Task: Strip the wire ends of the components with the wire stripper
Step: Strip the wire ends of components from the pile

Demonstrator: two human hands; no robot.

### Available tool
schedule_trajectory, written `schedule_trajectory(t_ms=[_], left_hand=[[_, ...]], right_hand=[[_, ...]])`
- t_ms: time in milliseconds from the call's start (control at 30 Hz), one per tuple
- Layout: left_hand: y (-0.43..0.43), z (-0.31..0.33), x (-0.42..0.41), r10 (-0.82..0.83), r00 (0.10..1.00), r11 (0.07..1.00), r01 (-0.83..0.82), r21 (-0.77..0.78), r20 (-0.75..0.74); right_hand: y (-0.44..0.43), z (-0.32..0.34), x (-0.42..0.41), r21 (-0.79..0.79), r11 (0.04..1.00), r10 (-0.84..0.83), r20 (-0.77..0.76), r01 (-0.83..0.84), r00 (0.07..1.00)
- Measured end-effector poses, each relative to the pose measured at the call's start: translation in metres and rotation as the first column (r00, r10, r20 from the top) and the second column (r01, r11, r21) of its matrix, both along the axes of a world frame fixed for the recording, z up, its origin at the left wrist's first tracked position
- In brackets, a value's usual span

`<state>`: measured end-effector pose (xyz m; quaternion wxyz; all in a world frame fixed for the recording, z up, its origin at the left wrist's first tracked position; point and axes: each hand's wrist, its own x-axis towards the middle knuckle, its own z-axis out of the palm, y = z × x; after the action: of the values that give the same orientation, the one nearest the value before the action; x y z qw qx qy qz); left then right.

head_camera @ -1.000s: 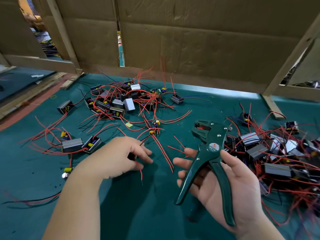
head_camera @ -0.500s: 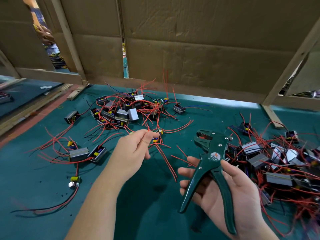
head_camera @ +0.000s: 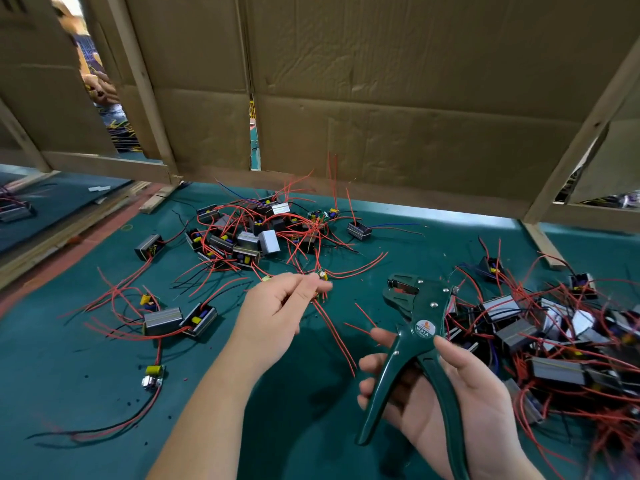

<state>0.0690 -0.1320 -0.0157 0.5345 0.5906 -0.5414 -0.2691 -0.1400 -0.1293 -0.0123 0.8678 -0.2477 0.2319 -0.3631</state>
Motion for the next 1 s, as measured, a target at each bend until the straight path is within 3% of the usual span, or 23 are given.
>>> schedule_trajectory(t_ms=[167, 300, 467, 700, 1000], left_hand=[[0.001, 0.004, -0.009, 0.0, 0.998, 0.997, -0.005, -0.083, -0.06], [0.004, 0.007, -0.011, -0.008, 1.0, 0.989, 0.012, -0.144, 0.029], [0.006, 0.007, -0.015, -0.153, 0.981, 0.974, 0.171, -0.15, 0.123], [0.005, 0.005, -0.017, -0.234, 0.968, 0.964, 0.218, -0.153, -0.093], [0.005, 0.005, -0.018, -0.161, 0.977, 0.972, 0.132, -0.195, -0.137]], right_hand=[[0.002, -0.001, 0.0, -0.036, 0.998, 0.042, -0.012, -0.042, 0.999], [0.006, -0.002, 0.0, -0.093, 0.989, 0.113, -0.022, -0.114, 0.993], [0.009, -0.003, 0.003, -0.133, 0.975, 0.173, -0.047, -0.177, 0.984], [0.011, 0.001, -0.001, -0.162, 0.969, 0.187, -0.019, -0.188, 0.982], [0.014, 0.001, -0.003, -0.202, 0.952, 0.214, -0.101, -0.231, 0.972]])
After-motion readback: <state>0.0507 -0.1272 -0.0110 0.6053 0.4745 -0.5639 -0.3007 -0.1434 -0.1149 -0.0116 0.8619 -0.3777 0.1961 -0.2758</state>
